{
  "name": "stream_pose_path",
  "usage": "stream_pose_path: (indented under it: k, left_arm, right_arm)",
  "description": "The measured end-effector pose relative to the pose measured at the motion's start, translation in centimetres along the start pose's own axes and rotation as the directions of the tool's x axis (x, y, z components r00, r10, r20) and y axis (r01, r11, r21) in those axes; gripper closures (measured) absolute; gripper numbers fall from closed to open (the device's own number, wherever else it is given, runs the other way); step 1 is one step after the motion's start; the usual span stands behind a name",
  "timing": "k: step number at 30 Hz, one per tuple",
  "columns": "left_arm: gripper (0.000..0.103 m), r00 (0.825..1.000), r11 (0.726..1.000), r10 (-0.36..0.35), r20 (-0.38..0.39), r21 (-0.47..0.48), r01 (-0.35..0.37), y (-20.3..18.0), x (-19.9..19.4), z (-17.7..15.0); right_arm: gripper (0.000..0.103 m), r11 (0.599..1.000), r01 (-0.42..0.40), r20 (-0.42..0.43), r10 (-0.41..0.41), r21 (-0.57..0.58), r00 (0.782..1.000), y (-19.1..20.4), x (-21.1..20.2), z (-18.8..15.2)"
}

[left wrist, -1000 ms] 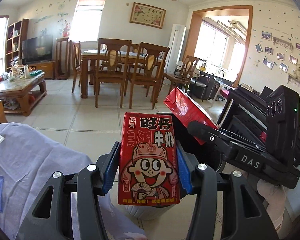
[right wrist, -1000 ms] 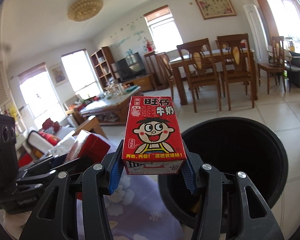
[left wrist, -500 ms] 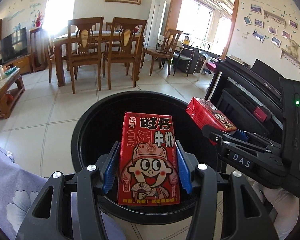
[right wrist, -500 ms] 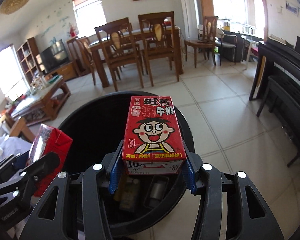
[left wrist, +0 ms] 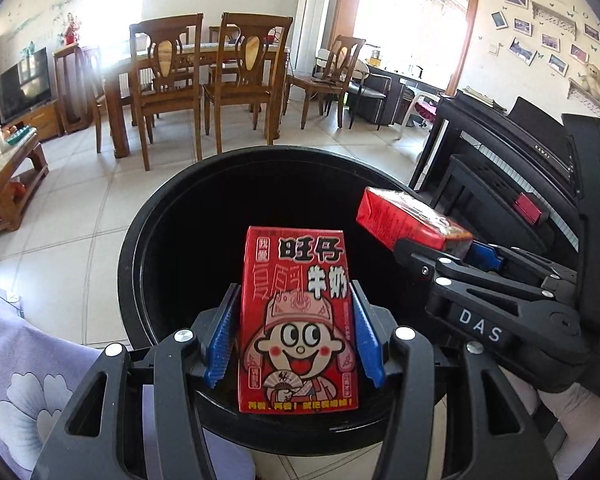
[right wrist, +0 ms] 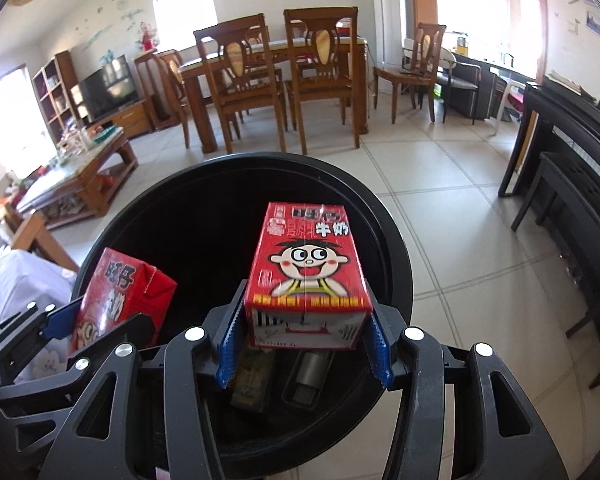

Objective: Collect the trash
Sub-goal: 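Open both tools over the bin to drop the red boxes, then move both tools back over the table toward the remaining trash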

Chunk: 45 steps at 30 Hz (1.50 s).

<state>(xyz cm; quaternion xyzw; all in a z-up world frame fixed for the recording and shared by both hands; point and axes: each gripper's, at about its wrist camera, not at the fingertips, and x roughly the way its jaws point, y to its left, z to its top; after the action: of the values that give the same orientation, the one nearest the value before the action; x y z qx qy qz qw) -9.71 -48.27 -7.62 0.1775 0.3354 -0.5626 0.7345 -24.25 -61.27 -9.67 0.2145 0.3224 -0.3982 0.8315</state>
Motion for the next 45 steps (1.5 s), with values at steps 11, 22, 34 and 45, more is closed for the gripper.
stream_pose_path:
  k: [11,22,34,45]
  left_arm:
    - [0.050,1.000,0.999,0.026,0.003,0.023,-0.026,-0.8,-0.3,0.1]
    - [0.050,0.995,0.999,0.043,0.086,-0.001,-0.043,0.4,-4.9,-1.1]
    - [0.041,0.951,0.942,0.270,0.152,-0.246,-0.228,12.0,-18.9,-8.7]
    - [0.043,0.834,0.734,0.547,-0.073,-0.438,-0.520,26.0,-28.9,-18.9]
  right_arm:
    - [0.039,1.000,0.018,0.034,-0.018,0.008,0.999,0.5,-0.9,0.1]
    - [0.033,0.998,-0.067,0.196,0.069,-0.014,0.978,1.7,-4.3,-0.1]
    - [0.033,0.907,-0.351,0.109,0.382,-0.232,0.918,12.1,-5.5,-1.6]
    - [0.033,0.614,-0.693,-0.224,0.666,-0.378,0.712,30.3,-8.8,-7.4]
